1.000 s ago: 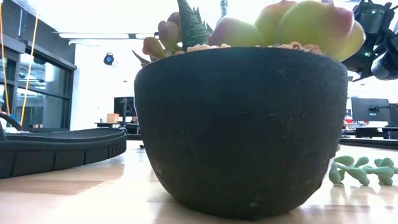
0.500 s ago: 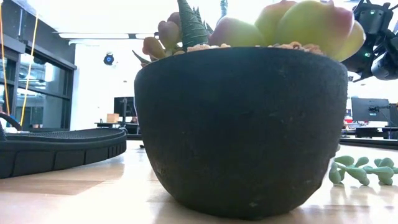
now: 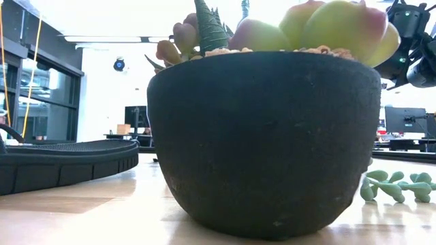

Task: Pick and place slides into the shelf
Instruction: Put the black slide on the shelf

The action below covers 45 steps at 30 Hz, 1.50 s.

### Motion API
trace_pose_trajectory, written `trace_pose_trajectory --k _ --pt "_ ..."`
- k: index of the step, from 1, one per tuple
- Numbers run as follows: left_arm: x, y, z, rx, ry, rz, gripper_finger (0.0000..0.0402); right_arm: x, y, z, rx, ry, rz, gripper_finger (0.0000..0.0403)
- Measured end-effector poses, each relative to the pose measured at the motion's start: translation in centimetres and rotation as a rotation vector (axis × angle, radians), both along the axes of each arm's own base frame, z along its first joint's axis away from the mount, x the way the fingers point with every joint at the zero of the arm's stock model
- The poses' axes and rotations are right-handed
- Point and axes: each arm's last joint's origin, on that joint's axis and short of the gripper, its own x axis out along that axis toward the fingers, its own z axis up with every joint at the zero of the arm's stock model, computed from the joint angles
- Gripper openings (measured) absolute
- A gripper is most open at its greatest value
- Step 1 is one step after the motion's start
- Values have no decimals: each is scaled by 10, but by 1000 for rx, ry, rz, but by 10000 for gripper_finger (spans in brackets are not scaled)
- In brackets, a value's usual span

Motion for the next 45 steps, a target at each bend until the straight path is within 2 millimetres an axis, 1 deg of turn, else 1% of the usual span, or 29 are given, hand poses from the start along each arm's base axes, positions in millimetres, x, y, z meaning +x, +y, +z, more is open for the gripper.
trace_pose_trajectory --k 5,9,13,24,27,34,36,40,45 --pt "5 4 -2 -3 16 15 138 0 0 -1 3 5 -3 259" --pt "5 4 -2 7 14 13 129 0 0 -1 4 8 -3 259" --pt "5 4 -2 15 5 13 137 0 0 -1 4 10 -3 259" --pt "5 8 -1 75 -21 16 186 1 -1 -3 11 29 -5 259" --pt "5 8 -4 98 -17 18 188 1 -1 -3 12 31 -5 259" --pt "5 10 -26 196 35 15 188 1 -1 -3 13 35 -5 259" --pt "5 12 -29 226 50 16 188 1 -1 -3 13 34 -5 259" --pt "5 13 -29 247 41 16 188 1 -1 -3 13 35 -5 259" --pt "7 13 -19 292 30 38 188 1 -1 -3 6 37 -7 259"
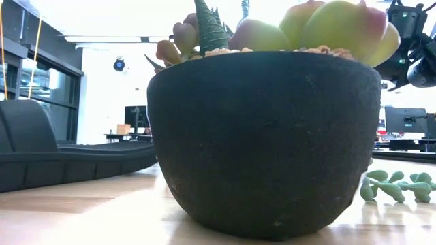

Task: Pick and place slides into the shelf
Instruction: Put the black slide on the shelf

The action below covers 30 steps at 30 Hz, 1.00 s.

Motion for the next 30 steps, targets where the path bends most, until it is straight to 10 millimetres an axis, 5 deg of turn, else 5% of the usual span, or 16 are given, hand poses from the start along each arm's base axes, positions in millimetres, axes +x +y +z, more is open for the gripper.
trace_pose_trajectory --k 18,30 --pt "-1 2 -17 133 25 4 188 0 0 -1 -1 7 -1 259" --pt "2 6 -11 169 -38 48 175 0 0 -1 -13 12 -6 259"
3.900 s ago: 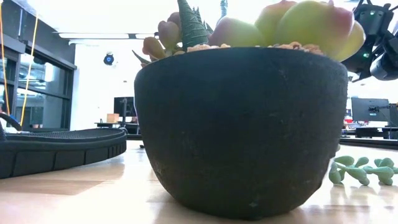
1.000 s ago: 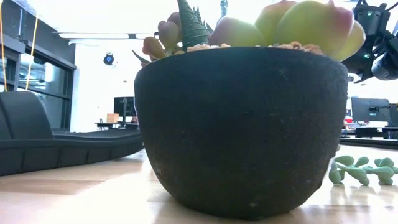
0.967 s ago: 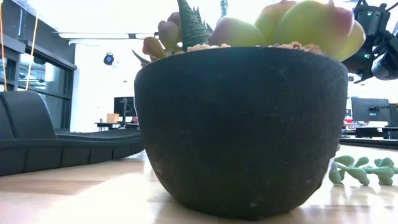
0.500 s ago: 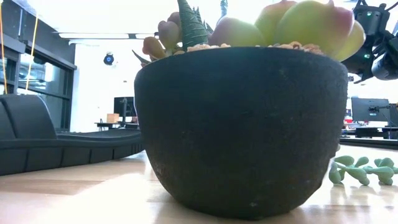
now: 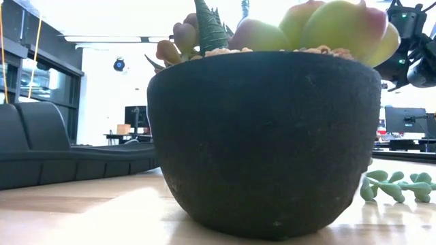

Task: Pick and place slides into the shelf
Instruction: Put the black slide on the shelf

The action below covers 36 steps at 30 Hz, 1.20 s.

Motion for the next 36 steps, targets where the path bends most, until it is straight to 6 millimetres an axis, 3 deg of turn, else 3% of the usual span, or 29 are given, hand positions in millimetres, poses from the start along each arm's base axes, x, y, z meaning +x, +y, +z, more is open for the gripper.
trace_pose_trajectory --k 11,25,36 --pt "11 10 -1 -12 5 54 109 0 0 0 2 4 -1 259" --pt "10 11 0 -25 37 66 10 0 0 0 2 4 -3 259" --pt "9 10 10 -6 91 84 8 0 0 0 -9 6 -6 259"
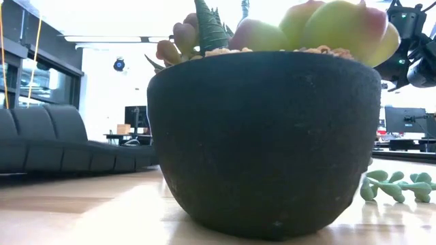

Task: Pick and place slides into the shelf
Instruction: Put the black slide on the shelf

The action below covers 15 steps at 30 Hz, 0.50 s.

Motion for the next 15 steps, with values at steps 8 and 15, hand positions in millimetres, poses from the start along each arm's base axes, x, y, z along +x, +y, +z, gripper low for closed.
trace_pose_trajectory --k 8,15 --pt "-3 2 26 64 63 69 9 0 0 0 -4 1 -1 259" --pt "-3 1 33 56 79 61 9 0 0 0 8 -2 3 259"
